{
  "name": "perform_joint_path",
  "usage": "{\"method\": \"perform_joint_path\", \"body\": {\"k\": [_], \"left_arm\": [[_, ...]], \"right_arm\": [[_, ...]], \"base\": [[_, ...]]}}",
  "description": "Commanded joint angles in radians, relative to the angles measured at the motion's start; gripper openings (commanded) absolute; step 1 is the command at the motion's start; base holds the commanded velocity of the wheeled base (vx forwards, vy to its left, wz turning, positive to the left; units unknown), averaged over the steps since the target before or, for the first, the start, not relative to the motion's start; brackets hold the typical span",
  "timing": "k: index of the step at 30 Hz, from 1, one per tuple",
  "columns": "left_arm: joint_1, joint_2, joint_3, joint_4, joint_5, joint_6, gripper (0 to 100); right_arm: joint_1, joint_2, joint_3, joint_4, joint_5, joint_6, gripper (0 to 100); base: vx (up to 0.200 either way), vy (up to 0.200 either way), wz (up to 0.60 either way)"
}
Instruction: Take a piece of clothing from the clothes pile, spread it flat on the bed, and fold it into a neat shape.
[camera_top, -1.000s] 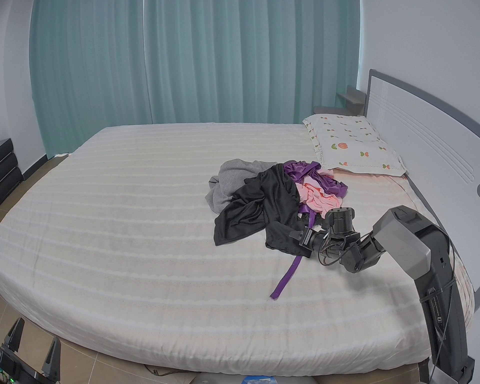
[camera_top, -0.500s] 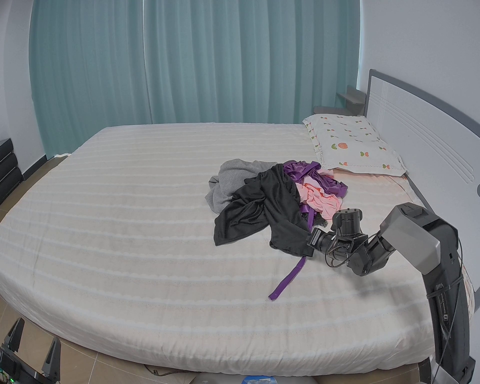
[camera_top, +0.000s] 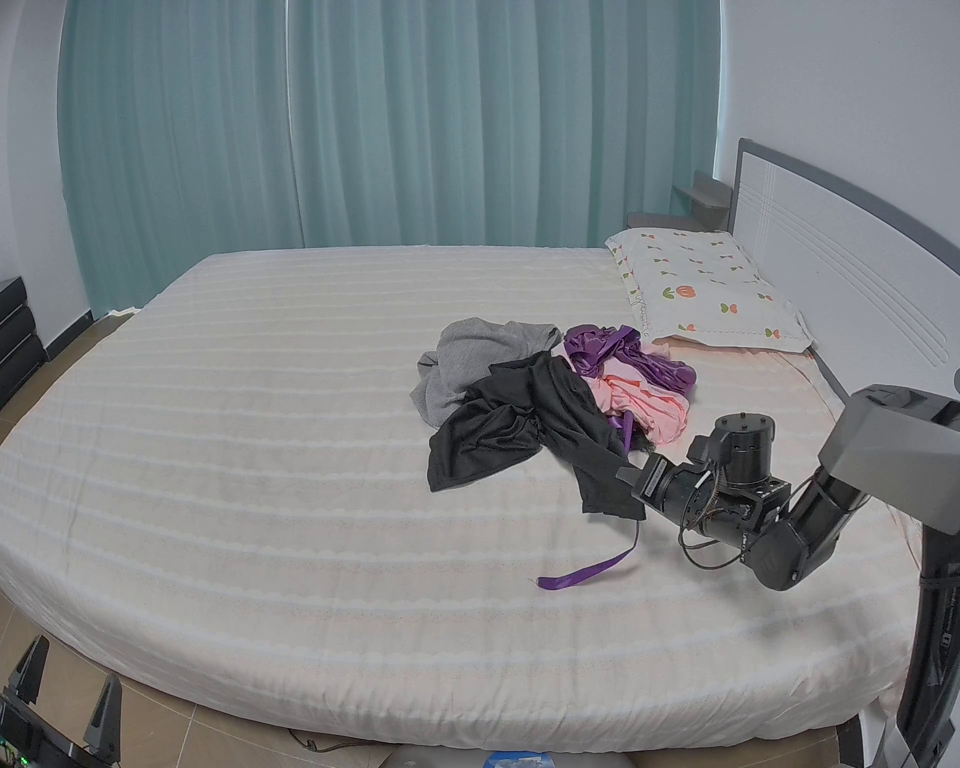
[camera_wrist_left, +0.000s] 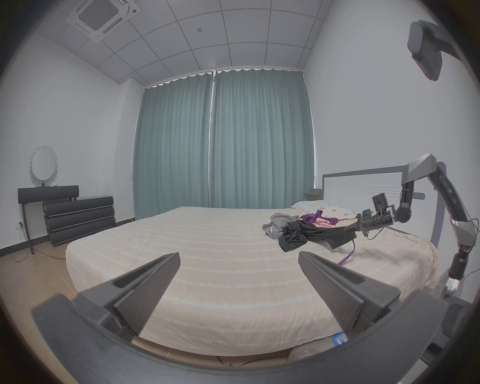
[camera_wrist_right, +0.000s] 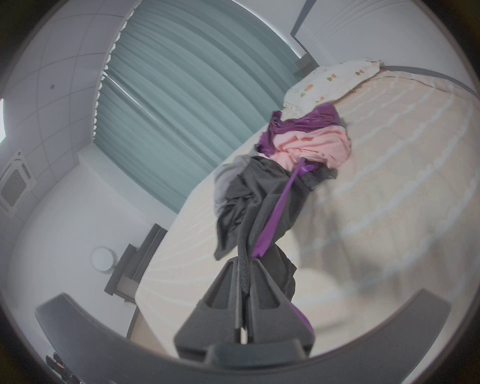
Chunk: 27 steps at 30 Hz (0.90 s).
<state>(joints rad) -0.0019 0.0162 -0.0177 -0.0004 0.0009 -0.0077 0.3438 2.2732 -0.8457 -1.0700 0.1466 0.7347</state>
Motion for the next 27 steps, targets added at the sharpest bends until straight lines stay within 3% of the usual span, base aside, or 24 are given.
{"method": "perform_joint_path", "body": {"k": [1, 9, 16, 17, 22, 27], "left_arm": [[0.0, -0.012, 0.018, 0.0, -0.001, 0.0, 100], [0.0, -0.012, 0.018, 0.0, -0.001, 0.0, 100], [0.0, -0.012, 0.018, 0.0, -0.001, 0.0, 100], [0.0, -0.012, 0.018, 0.0, -0.001, 0.0, 100], [0.0, -0.012, 0.018, 0.0, -0.001, 0.0, 100], [0.0, -0.012, 0.018, 0.0, -0.001, 0.002, 100]], "right_arm": [[0.066, -0.218, 0.146, -0.054, 0.01, 0.022, 0], [0.072, -0.182, 0.241, -0.044, 0.008, 0.014, 0], [-0.034, -0.009, 0.206, -0.041, 0.01, 0.0, 0], [-0.042, 0.011, 0.203, -0.039, 0.01, -0.006, 100], [-0.071, 0.1, 0.198, -0.057, 0.01, -0.044, 100], [-0.074, 0.06, 0.185, -0.102, 0.01, -0.038, 100]], "base": [[0.0, 0.0, 0.0], [0.0, 0.0, 0.0], [0.0, 0.0, 0.0], [0.0, 0.0, 0.0], [0.0, 0.0, 0.0], [0.0, 0.0, 0.0]]}}
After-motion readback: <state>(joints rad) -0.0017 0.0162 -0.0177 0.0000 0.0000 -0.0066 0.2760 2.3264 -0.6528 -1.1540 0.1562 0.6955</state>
